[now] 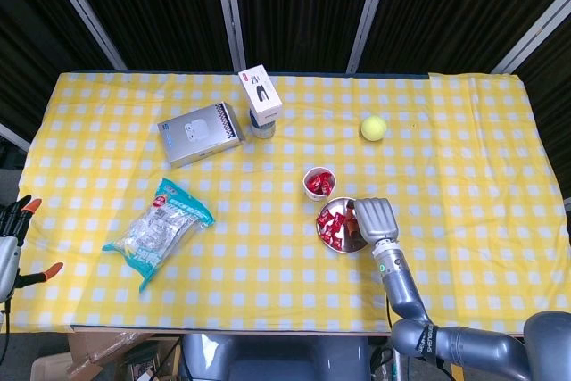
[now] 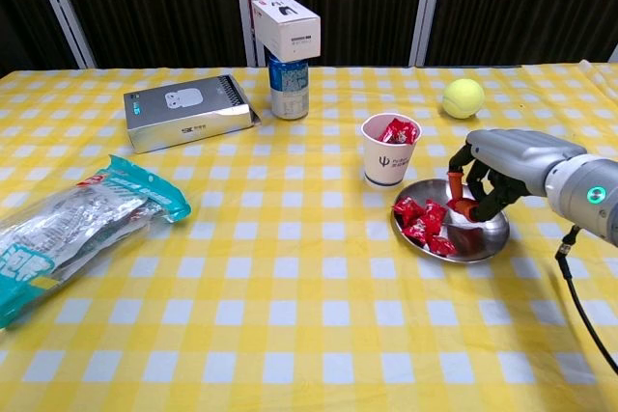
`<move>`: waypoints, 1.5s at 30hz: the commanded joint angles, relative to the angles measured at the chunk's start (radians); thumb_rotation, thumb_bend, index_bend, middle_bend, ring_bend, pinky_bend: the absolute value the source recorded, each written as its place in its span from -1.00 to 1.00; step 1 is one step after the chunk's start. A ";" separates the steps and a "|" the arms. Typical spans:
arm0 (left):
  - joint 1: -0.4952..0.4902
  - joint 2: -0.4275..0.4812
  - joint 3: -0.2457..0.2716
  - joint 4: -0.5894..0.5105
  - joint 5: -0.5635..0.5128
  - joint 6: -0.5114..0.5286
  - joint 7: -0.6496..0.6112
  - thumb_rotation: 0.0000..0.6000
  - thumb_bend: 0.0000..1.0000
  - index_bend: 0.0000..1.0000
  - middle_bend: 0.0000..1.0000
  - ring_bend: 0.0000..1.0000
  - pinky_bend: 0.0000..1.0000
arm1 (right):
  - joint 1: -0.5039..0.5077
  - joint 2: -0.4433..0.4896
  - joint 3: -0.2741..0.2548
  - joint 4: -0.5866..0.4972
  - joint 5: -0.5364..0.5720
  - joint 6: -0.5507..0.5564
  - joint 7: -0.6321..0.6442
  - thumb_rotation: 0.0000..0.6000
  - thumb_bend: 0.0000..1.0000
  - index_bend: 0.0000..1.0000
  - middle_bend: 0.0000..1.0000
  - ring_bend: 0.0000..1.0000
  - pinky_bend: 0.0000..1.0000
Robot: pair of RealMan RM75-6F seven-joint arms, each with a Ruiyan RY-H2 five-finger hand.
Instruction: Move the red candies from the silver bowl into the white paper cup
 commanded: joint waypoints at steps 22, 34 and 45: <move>-0.004 -0.002 0.000 -0.006 -0.003 -0.008 0.003 1.00 -0.90 -1.00 -1.00 -1.00 -1.00 | 0.071 0.161 0.151 -0.198 -0.009 0.039 -0.040 1.00 0.09 0.17 0.46 0.72 0.77; -0.008 0.006 -0.003 -0.010 -0.019 -0.026 -0.012 1.00 -0.90 -1.00 -1.00 -1.00 -1.00 | 0.180 0.067 0.186 -0.047 0.087 -0.044 -0.054 1.00 0.09 0.17 0.46 0.72 0.77; -0.009 0.015 -0.003 -0.017 -0.032 -0.038 -0.020 1.00 -0.90 -1.00 -1.00 -1.00 -1.00 | 0.224 -0.001 0.176 0.056 0.105 -0.077 -0.035 1.00 0.09 0.17 0.46 0.72 0.77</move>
